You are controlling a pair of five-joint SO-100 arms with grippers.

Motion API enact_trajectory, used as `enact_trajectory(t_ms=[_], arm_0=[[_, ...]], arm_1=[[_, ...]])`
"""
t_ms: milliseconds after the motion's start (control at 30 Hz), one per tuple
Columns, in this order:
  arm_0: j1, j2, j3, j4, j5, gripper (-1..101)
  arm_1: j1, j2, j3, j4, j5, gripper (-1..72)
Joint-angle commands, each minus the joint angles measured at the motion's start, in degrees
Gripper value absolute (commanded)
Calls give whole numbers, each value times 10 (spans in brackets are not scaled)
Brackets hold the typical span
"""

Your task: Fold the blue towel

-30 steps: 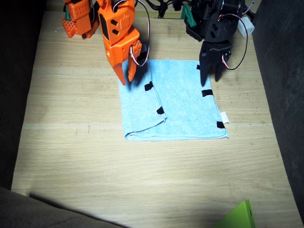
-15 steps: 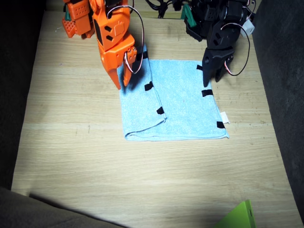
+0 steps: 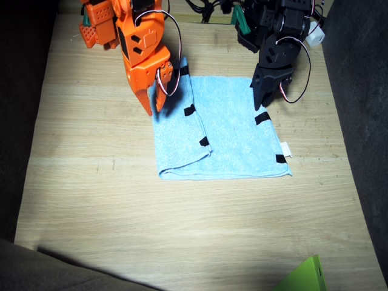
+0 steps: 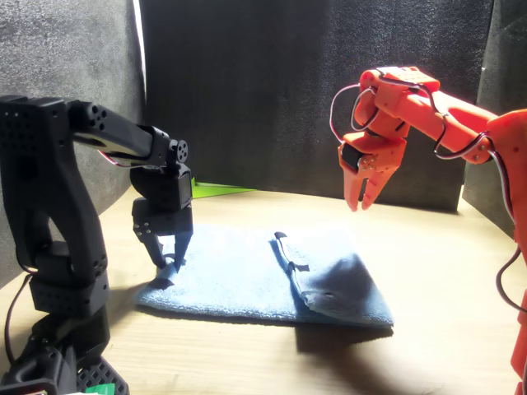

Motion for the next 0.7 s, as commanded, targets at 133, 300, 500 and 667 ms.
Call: enact_trajectory(t_ms=[133, 300, 500, 667], arm_0=[[0, 35, -32, 13, 26, -3], [-26, 82, -50, 29, 38, -3], [-70, 79, -81, 54, 58, -3], [-103, 25, -114, 62, 68, -3]], arm_1=[[-22, 45, 10, 13, 25, 72], [-46, -5, 10, 11, 76, 1], [-65, -53, 11, 12, 94, 1], [-63, -69, 11, 11, 96, 1]])
